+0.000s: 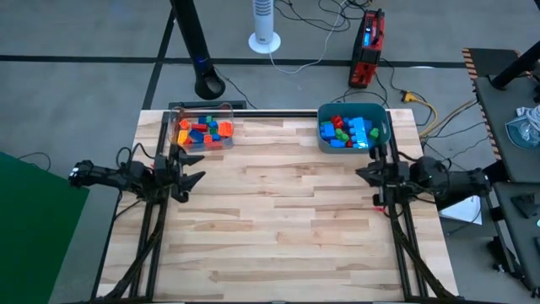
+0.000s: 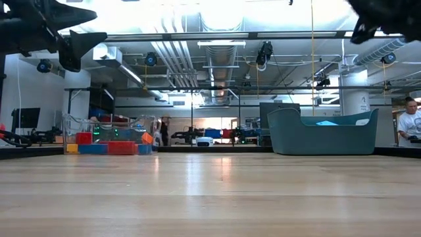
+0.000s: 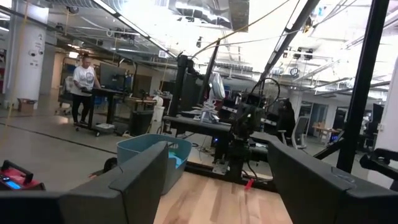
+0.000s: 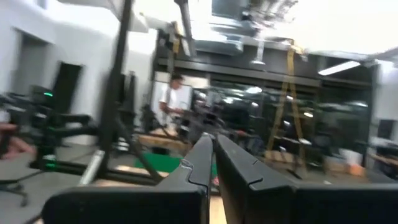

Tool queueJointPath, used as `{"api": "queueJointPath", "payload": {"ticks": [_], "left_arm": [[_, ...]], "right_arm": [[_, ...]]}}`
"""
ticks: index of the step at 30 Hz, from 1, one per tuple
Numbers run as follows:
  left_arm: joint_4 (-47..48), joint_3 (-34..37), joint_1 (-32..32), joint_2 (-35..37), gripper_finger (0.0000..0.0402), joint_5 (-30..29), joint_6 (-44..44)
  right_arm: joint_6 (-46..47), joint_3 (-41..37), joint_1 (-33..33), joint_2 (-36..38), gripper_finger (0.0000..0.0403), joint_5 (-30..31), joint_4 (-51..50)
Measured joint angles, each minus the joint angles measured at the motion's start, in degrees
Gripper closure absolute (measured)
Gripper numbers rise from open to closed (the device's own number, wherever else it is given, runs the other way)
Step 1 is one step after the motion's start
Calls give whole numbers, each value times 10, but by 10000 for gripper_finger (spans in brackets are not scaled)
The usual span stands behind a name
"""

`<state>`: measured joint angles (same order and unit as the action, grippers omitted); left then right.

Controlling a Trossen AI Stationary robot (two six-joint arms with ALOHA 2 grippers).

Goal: Sort blocks by size
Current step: Return to Home Position

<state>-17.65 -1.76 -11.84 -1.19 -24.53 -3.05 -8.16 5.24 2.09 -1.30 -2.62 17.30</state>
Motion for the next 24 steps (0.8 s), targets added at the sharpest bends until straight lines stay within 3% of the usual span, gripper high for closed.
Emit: {"api": "queueJointPath", "payload": {"ticks": [14,24], "left_arm": [[12,0,0,0,139,-5,18],[12,0,0,-1,139,-5,24]], "right_arm": [[-20,-45,0,-4,390,18,-31],[88,-45,0,-7,390,17,-110]]}}
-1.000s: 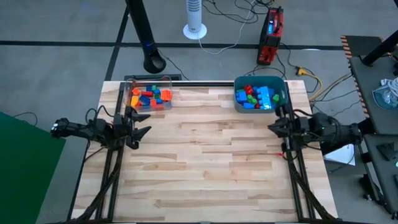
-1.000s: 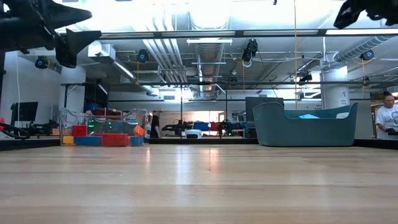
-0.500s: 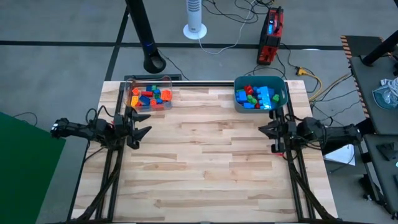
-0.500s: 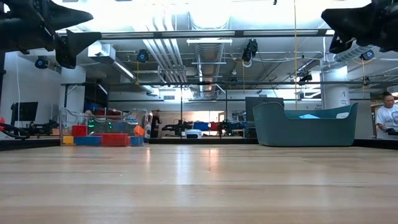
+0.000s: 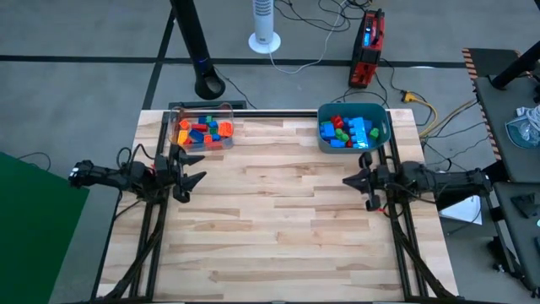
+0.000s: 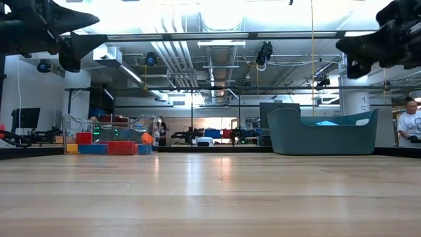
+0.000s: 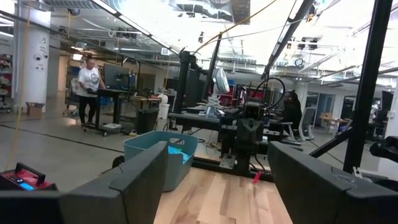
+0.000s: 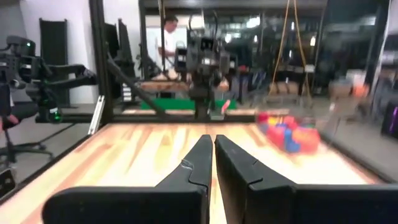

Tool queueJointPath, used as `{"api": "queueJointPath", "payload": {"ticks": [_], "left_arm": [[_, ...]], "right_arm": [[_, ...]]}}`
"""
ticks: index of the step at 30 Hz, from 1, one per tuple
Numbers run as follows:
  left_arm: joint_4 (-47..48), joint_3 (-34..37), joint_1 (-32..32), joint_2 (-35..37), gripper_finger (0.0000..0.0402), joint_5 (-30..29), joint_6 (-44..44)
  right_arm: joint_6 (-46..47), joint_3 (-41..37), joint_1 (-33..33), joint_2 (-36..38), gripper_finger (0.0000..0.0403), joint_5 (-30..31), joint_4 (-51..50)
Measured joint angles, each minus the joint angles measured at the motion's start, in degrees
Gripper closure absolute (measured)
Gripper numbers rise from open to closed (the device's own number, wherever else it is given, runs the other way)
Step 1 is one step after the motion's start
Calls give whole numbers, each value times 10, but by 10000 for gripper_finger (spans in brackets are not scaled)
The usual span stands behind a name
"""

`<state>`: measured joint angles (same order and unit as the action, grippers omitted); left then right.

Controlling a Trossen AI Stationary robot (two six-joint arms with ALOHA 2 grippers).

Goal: Sort blocks by size
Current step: Return to Home Position

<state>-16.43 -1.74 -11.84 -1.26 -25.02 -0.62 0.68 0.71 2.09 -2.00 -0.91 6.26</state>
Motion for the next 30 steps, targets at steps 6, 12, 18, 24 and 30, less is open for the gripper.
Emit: {"api": "queueJointPath", "payload": {"ticks": [6,12,18,24,30], "left_arm": [[0,0,0,0,139,0,0],[0,0,0,-2,139,0,0],[0,0,0,-2,139,0,-1],[0,0,0,-2,139,0,-1],[0,0,-1,12,139,1,-1]], "right_arm": [[33,0,0,0,390,0,-31],[32,0,0,-1,390,0,-31],[33,0,0,-1,390,0,-31],[34,-1,0,-1,390,0,-31],[33,-1,0,-1,390,0,-31]]}}
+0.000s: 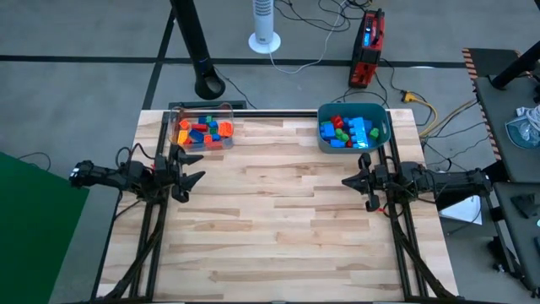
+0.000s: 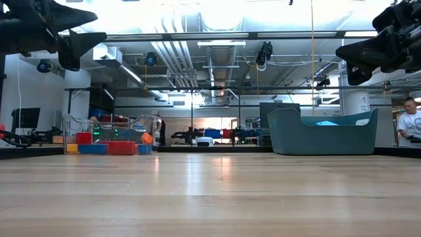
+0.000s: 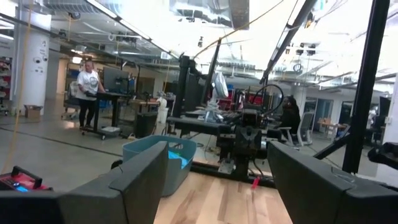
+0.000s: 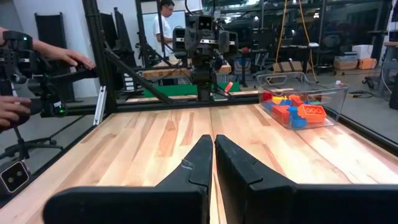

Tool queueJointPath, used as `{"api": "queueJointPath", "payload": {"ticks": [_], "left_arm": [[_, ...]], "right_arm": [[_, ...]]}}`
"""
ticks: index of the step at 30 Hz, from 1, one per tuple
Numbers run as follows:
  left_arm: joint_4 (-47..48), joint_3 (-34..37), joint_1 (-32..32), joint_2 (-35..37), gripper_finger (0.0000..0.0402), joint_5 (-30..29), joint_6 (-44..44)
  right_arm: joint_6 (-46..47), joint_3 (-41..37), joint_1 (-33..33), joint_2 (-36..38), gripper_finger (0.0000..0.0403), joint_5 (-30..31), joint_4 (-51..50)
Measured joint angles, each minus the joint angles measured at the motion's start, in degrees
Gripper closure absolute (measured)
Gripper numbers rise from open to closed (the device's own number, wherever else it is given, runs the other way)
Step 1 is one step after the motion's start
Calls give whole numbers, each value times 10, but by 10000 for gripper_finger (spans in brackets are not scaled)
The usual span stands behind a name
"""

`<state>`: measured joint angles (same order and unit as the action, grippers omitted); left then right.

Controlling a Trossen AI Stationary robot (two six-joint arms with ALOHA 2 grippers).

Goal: Sort blocks by size
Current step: Return to Home Position

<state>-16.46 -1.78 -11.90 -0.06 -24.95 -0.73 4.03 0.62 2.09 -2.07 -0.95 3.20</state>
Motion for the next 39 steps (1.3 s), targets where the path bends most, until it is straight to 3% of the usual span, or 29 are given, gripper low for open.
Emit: {"api": "queueJointPath", "payload": {"ticks": [13,19,27,39], "left_arm": [[-1,6,0,0,139,0,-2],[32,12,1,1,139,0,-51],[82,12,1,1,139,0,-14],[85,12,0,1,139,0,-13]], "right_arm": [[0,0,0,0,390,0,0],[-1,0,0,0,390,0,0],[0,0,0,0,390,0,0],[-1,0,0,0,390,0,0]]}}
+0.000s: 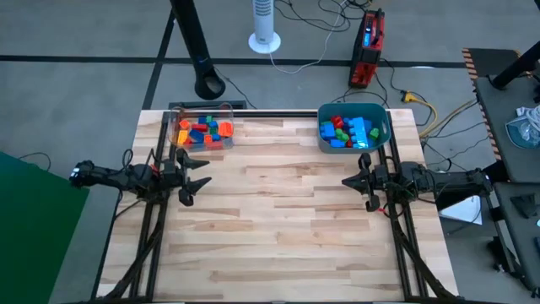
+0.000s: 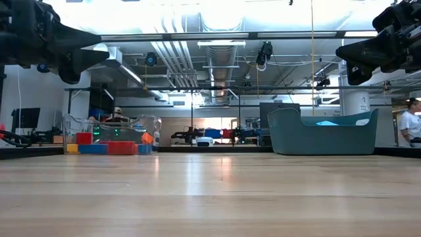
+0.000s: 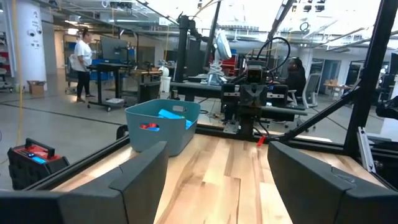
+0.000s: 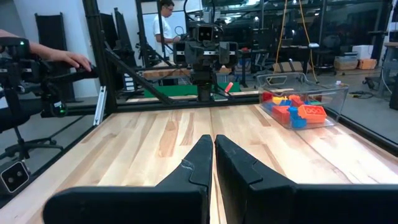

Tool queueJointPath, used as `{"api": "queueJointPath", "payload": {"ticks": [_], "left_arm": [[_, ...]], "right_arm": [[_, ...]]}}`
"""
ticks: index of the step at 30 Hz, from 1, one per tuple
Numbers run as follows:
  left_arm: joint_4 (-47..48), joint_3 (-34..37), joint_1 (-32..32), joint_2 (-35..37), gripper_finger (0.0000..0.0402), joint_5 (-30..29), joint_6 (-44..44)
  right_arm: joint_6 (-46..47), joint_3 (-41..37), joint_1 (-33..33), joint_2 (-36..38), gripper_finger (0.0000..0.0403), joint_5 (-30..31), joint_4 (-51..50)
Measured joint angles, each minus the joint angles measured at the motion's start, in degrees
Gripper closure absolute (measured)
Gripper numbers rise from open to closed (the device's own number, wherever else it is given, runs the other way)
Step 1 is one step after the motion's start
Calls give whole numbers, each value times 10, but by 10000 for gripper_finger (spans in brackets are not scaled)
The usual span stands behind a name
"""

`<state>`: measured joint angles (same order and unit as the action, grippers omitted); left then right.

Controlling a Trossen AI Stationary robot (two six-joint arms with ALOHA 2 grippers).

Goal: Sort blocks by size
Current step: Return to Home Position

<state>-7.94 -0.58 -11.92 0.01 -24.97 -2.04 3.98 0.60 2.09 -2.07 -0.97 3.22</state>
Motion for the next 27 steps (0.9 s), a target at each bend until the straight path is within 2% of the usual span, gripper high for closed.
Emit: {"api": "queueJointPath", "payload": {"ticks": [27], "left_arm": [[-1,0,21,0,139,0,-7]], "right_arm": [[0,0,0,0,390,0,0]]}}
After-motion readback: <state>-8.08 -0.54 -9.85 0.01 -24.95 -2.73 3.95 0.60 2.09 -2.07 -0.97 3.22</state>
